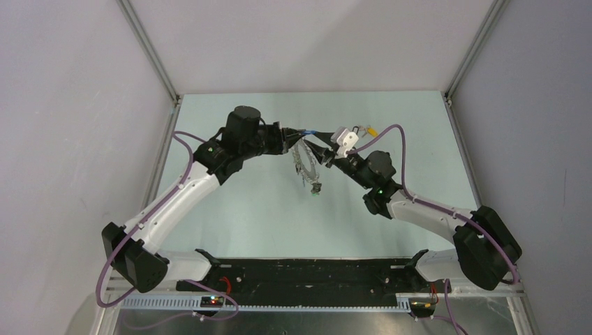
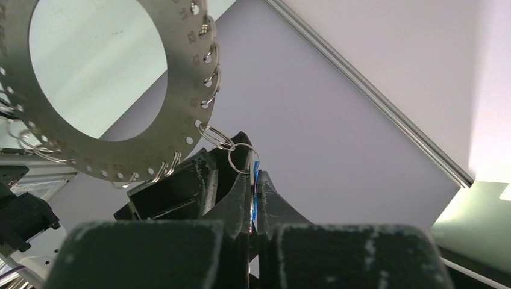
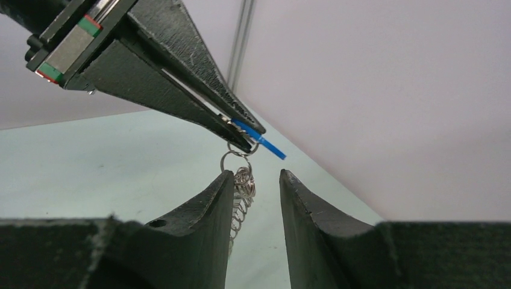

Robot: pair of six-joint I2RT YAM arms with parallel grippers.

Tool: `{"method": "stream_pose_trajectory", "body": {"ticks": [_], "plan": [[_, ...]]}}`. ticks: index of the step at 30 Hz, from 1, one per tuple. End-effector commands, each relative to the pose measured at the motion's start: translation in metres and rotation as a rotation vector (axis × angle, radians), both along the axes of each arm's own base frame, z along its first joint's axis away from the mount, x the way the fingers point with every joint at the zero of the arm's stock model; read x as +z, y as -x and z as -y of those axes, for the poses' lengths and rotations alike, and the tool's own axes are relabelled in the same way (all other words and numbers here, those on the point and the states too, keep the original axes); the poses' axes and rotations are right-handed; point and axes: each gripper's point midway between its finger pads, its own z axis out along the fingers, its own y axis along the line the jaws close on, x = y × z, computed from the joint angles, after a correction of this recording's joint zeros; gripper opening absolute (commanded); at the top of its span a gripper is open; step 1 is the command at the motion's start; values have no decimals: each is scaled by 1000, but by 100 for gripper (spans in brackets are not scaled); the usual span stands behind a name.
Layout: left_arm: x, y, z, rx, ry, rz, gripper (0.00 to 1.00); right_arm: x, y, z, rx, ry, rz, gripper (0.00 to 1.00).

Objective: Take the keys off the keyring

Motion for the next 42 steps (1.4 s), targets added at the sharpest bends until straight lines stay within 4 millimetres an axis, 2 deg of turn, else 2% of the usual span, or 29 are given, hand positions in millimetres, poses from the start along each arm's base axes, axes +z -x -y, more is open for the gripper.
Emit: {"method": "stream_pose_trajectory", "body": {"ticks": [1,10,16,22,31,42], "plan": [[50,2,-6,54,143,49,0,27,3,-13,64,-44,47,38],[56,4,-6,47,147,62,0,28,4,-26,108,-34,35,33],[60,3,-9,61,151,71,0,26,4,-26,109,-27,10,11],[64,1,-14,88,156,83,0,25,6,-23,105,-19,-7,0],[62,2,-18,101,162,86,0,31,0,-10,52,-98,-85,0],[60,0,-16,83,157,96,0,30,-9,5,-37,-228,-254,0]]}}
